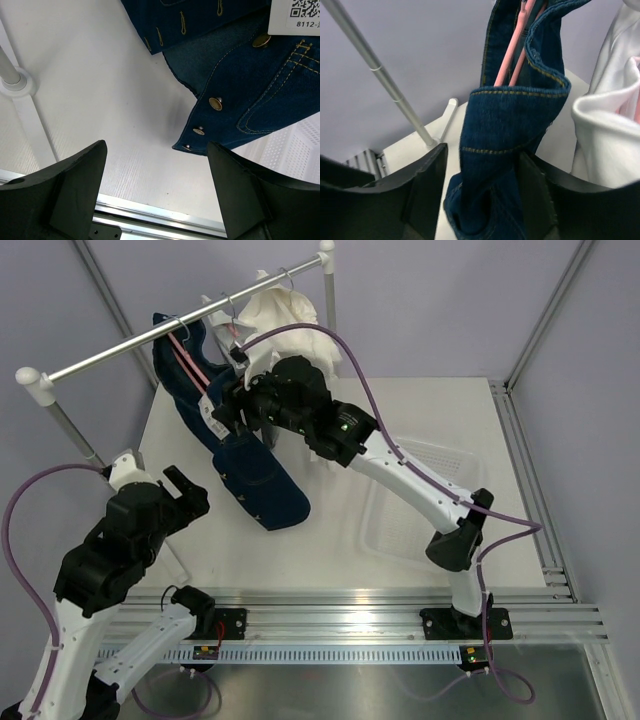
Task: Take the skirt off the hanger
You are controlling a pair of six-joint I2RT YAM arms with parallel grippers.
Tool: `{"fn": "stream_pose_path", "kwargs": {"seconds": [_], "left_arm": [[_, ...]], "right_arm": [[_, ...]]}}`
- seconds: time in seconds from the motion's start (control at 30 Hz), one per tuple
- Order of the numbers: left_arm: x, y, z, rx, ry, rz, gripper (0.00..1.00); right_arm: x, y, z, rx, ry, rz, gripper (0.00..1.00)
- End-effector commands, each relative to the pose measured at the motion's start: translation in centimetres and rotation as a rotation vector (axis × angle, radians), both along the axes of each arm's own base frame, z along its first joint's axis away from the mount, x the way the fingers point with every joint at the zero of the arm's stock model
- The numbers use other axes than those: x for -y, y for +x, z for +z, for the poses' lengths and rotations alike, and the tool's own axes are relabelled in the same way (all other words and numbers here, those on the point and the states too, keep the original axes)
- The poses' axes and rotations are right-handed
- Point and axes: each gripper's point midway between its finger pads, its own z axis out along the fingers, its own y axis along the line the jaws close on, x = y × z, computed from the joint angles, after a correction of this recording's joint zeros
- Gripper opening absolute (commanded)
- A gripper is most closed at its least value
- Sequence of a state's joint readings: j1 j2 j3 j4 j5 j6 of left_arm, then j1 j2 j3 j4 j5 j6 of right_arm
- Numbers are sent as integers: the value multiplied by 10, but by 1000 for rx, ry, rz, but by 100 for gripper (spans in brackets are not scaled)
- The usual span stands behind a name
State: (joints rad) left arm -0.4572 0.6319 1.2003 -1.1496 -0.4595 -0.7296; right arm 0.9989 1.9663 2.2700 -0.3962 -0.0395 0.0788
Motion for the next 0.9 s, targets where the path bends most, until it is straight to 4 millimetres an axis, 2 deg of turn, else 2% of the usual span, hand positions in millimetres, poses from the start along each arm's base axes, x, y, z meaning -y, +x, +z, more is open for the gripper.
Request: {"fn": "stream_pose_path", "kwargs": {"seconds": [0.0,0.2,0.23,0.37,0.47,0.57,0.63,0.67,0.8,0.87], "left_arm": [[-3,3,12,60,0,7,85],[-8,-2,15,72,22,6,86],[-8,-2,16,76,21,6,86],[-6,-1,18,83,19,-7,86],[-3,0,17,85,12,-18,86],[-1,2,15,81,10,-27,87],[0,2,15,82,8,-33,86],[1,2,14,79,10,-35,87],[1,1,11,81,9,-42,87],[2,-1,9,81,0,-48,87]], "right_arm": [[-7,18,4,72,-34,-56,59],[-13,33,-4,131,-77,-88,49],[-13,34,-5,134,-76,-89,39],[-15,39,-7,145,-84,-108,19],[-17,37,-3,171,-76,-107,0],[-18,33,10,205,-54,-115,0],[-17,28,26,232,-15,-122,0],[-15,28,30,234,-5,-133,0],[0,21,67,228,96,-166,0],[5,21,77,235,120,-183,0]]}}
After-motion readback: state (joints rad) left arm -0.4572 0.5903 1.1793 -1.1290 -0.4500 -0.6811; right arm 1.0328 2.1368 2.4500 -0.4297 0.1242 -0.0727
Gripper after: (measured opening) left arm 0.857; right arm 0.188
